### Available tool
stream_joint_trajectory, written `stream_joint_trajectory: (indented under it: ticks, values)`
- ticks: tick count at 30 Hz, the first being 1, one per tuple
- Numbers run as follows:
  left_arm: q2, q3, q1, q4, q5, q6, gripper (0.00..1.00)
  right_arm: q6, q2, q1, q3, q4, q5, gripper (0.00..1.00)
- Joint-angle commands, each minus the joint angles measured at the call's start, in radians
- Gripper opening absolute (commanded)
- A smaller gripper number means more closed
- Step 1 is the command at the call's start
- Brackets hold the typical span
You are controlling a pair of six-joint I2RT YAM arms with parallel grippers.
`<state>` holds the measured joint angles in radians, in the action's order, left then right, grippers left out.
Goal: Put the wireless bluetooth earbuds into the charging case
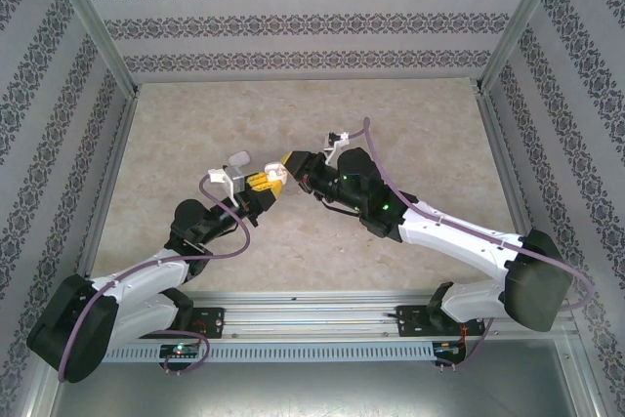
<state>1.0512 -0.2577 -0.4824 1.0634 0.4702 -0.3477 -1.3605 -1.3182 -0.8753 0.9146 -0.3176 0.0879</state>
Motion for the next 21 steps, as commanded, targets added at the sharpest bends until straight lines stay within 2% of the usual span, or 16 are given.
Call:
stream_joint_trajectory:
  ticks: [1, 21]
  values:
    - [-0.008, -0.015, 0.008, 0.09, 0.005, 0.015, 0.0, -0.011, -0.01, -0.01, 0.03, 0.0, 0.022, 0.18]
    - [-0.002, -0.02, 0.008, 0.089, 0.007, 0.014, 0.0, -0.034, -0.006, -0.016, 0.045, -0.015, 0.052, 0.18]
